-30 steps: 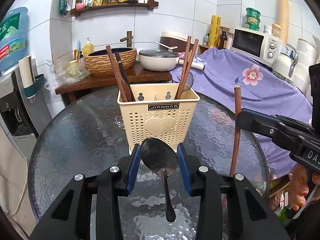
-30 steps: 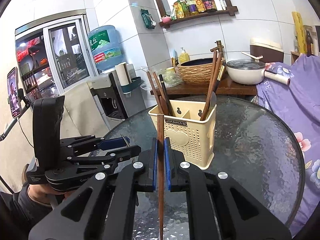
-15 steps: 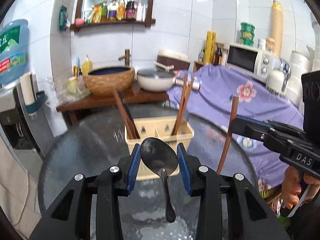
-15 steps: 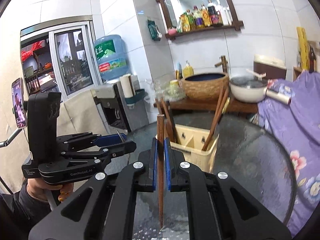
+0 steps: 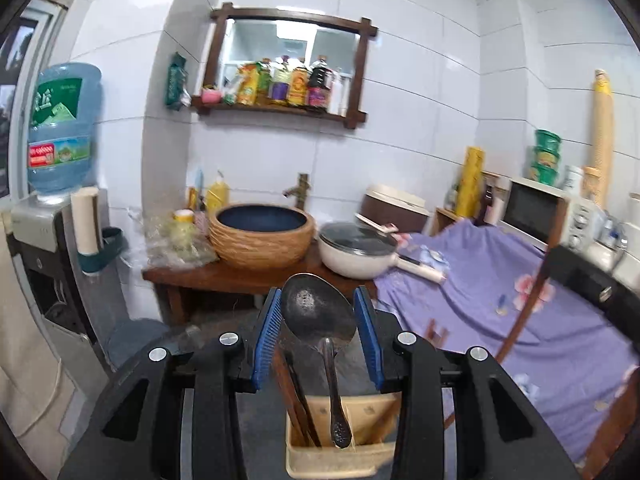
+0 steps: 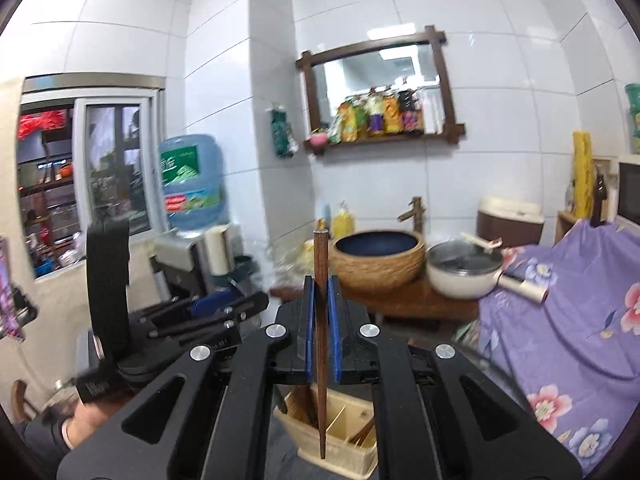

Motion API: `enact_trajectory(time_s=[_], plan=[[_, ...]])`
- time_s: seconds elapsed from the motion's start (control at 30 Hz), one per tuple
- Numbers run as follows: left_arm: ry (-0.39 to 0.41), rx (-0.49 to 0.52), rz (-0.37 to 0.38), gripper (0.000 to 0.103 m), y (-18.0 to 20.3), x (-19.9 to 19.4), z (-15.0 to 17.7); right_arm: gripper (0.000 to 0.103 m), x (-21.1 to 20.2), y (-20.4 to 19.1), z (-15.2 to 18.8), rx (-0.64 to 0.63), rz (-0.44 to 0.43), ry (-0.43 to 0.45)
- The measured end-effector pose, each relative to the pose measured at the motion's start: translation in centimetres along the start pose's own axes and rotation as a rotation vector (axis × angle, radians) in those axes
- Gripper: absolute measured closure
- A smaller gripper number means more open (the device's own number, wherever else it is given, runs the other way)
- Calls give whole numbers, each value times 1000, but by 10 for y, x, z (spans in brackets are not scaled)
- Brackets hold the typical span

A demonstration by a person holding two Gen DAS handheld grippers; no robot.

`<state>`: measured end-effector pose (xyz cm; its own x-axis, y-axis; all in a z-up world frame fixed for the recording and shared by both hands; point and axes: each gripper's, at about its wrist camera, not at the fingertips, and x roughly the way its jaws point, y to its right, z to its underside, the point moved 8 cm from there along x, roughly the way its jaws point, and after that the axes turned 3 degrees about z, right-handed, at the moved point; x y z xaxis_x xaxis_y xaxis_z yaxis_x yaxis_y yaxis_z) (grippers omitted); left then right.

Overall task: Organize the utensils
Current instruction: 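Lower the spoon and chopstick into the basket and open both tools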

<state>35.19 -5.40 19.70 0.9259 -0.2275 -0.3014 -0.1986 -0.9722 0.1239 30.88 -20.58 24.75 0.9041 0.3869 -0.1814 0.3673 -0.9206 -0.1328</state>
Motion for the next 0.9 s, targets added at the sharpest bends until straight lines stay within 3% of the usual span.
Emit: enact_trajectory(time_s=[0.1,0.23,0.47,0.9], plan=[[-3,-21,0,67,0,19,4,96,18,7,-4,7,39,33],[-16,2,-2,67,5,36,28,96,38,15,17,14,63,33],[-66,17,16,67,4,52,75,95,58,25,77,-1,75,-26],[-159,113,24,67,8,65,128,95,66,27,126,-9,74,-98]])
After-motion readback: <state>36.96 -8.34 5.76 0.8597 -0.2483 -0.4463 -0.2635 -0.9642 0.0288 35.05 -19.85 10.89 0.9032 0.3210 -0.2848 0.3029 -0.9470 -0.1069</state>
